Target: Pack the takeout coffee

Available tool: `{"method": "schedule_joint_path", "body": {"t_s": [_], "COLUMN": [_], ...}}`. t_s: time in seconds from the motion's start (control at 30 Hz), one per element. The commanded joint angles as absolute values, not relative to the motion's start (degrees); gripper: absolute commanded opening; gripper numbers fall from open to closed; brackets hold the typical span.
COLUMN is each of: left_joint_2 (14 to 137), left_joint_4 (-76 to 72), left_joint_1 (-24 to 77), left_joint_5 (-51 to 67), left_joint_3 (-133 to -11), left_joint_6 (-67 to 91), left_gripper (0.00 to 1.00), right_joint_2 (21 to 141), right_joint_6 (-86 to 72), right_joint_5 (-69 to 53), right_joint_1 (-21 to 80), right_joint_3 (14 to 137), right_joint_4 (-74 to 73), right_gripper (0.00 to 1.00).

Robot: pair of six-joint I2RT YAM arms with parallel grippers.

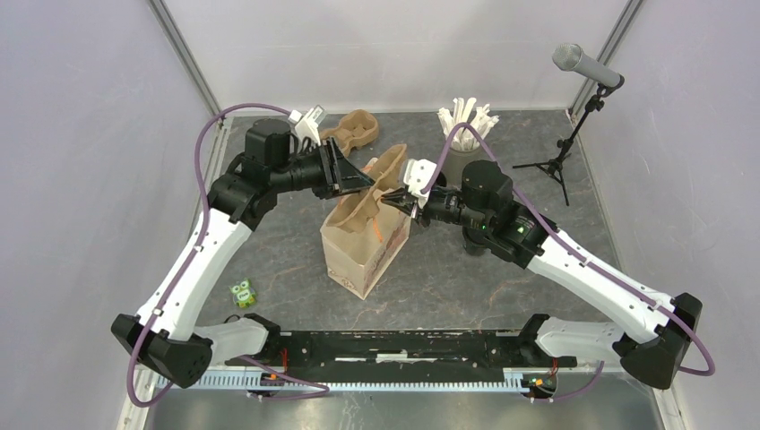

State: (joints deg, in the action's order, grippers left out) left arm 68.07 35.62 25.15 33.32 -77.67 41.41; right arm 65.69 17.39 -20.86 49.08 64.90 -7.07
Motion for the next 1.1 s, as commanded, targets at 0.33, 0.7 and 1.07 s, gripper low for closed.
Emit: {"method": "schedule_joint_path", "body": {"t_s": [0.33, 0.7, 1.07], "left_joint_2": [64.62, 63.24, 65.09], "left_joint_4": [24.53, 23.33, 33.06], "left_joint_1": [23.69, 22.3, 22.16], "left_joint_5": [36.41, 41.68, 33.57], "left_joint_3": [-80.82, -72.6, -74.67], "left_joint_6": [56.6, 53.83, 34.81], "left_gripper": [0.3, 0.31, 0.3], "right_joint_2": [63.15, 62.09, 62.4], "right_joint_6": [16.31, 16.69, 17.22], "right_joint_5": [-20.38, -20.57, -22.9], "right_joint_1": [49.32, 49.31, 49.35], "right_joint_3": [62.68, 61.15, 60.87], "right_joint_4": [-2.07, -1.67, -1.31], "right_gripper": [0.0, 0.0, 0.0]}}
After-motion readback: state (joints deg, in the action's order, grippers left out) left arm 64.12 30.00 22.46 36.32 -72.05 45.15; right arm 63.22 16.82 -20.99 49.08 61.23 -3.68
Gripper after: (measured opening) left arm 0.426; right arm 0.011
